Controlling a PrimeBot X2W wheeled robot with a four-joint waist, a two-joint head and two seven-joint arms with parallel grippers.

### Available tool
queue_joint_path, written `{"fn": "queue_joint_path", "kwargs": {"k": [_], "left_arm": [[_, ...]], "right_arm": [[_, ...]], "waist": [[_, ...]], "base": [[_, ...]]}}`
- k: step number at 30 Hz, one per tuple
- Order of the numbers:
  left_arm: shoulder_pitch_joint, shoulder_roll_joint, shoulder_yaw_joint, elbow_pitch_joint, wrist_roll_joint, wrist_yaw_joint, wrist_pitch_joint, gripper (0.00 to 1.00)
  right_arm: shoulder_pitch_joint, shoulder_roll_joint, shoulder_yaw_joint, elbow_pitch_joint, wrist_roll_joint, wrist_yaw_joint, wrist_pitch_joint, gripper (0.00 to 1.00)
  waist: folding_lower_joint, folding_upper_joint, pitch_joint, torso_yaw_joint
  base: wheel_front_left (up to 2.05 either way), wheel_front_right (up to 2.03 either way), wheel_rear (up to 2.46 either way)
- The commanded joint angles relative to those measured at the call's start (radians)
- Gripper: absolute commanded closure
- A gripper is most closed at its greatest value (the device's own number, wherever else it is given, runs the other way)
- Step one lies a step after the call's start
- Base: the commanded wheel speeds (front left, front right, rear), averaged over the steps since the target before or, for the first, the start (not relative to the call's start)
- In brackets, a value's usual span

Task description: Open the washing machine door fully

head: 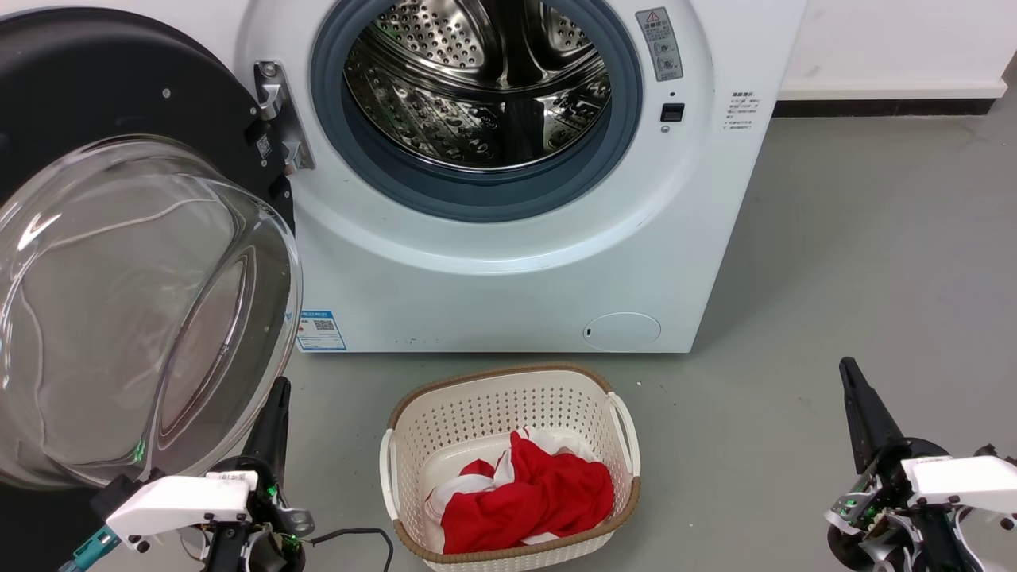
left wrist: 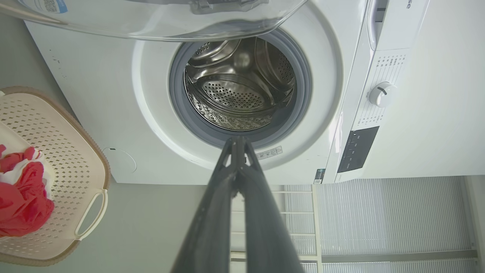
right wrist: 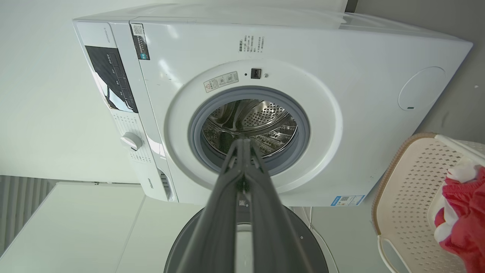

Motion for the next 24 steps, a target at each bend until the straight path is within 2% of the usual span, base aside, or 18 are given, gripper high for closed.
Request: {"fn": "queue_joint_path", "kwargs": {"k": [1, 8, 24], "left_arm": [[-0.009, -0.002, 0.005, 0.001, -0.017, -0.006, 0.006, 1.00], [-0.010, -0.003, 0.010, 0.004, -0.063, -0.010, 0.018, 1.00], [-0.009, -0.003, 0.010, 0.004, -0.060, -0.010, 0.017, 1.00]], "right_arm": [[-0.010, -0.001, -0.002, 0.005, 0.018, 0.000, 0.009, 1.00], [-0.017, 0.000, -0.005, 0.010, 0.067, 0.000, 0.019, 1.00], [-0.015, 0.002, -0.007, 0.009, 0.060, 0.000, 0.020, 1.00]], "waist": [[0.0000, 0.0000, 0.000, 0.000], [0.0000, 0.0000, -0.002, 0.000], [0.0000, 0.0000, -0.002, 0.000]], "base": [[0.00, 0.00, 0.00], [0.00, 0.00, 0.00], [0.00, 0.00, 0.00]]}}
